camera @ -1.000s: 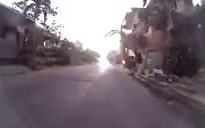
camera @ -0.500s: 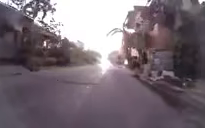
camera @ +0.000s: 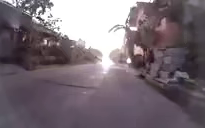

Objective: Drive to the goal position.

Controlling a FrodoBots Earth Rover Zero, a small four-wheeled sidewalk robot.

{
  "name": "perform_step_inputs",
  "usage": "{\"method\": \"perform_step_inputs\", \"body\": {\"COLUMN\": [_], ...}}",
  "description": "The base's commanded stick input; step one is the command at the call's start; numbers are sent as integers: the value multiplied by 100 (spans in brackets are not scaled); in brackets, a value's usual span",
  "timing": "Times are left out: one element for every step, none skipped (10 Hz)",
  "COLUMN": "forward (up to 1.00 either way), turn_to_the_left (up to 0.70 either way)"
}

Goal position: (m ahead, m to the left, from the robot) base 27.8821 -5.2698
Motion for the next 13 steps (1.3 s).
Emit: {"method": "perform_step_inputs", "body": {"forward": [100,100,100,100,100,100,100,100,100,100,100,100,100], "turn_to_the_left": [0,0,0,0,0,0,0,0,0,0,0,0,-29]}}
